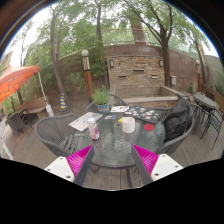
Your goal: Pour water
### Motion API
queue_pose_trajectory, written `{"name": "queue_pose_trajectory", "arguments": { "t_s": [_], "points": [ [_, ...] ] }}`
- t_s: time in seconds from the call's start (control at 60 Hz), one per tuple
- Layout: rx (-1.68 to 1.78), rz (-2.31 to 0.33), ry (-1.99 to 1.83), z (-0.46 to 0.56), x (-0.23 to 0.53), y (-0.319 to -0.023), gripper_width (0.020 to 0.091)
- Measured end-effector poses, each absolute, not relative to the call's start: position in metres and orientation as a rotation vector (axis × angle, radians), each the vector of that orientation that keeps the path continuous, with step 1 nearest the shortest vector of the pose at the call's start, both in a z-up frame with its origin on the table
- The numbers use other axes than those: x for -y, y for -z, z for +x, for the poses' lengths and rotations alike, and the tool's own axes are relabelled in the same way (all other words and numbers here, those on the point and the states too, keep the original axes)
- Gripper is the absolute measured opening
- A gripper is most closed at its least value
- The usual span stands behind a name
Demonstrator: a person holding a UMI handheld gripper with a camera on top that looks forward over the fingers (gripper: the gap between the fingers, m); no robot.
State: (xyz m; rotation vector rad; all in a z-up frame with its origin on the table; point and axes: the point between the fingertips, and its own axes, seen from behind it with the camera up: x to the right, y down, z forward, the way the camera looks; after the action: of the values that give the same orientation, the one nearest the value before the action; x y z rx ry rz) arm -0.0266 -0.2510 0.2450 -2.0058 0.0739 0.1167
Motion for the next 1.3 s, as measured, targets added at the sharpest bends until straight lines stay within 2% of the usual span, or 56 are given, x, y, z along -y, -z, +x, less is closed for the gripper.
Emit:
{"name": "queue_pose_trajectory", "arguments": {
  "t_s": [0.033,0.05,0.1,0.217,0.383,0.533,0.55,0.567,0.717,1.0,1.033,1.1,1.133,1.167,1.183,1.217,1.3],
  "points": [
    [-0.078,-2.014,-0.114,-0.029,0.251,-0.242,0.0835],
    [-0.085,-2.023,-0.105,-0.035,0.254,-0.249,0.0834],
    [-0.11,-2.041,-0.077,-0.028,0.25,-0.235,0.0835],
    [-0.208,-2.047,-0.019,-0.036,0.242,-0.224,0.0836],
    [-0.223,-1.963,0.09,-0.08,0.224,-0.223,0.0839],
    [-0.104,-1.912,0.078,-0.158,0.195,-0.204,0.0842],
    [-0.098,-1.908,0.079,-0.183,0.197,-0.218,0.0836],
    [-0.09,-1.901,0.076,-0.192,0.191,-0.217,0.0834],
    [-0.073,-1.844,0.071,-0.222,0.108,-0.182,0.0835],
    [-0.112,-1.747,0.105,-0.188,-0.089,-0.107,0.0833],
    [-0.106,-1.742,0.112,-0.184,-0.106,-0.1,0.0832],
    [-0.103,-1.696,0.112,-0.182,-0.126,-0.105,0.0834],
    [-0.103,-1.681,0.109,-0.179,-0.13,-0.109,0.0807],
    [-0.108,-1.684,0.097,-0.18,-0.135,-0.105,0.0712],
    [-0.113,-1.693,0.087,-0.18,-0.138,-0.102,0.0618],
    [-0.128,-1.717,0.069,-0.176,-0.143,-0.092,0.0363],
    [-0.145,-1.698,0.042,-0.176,-0.144,-0.094,0.0366]
  ]
}}
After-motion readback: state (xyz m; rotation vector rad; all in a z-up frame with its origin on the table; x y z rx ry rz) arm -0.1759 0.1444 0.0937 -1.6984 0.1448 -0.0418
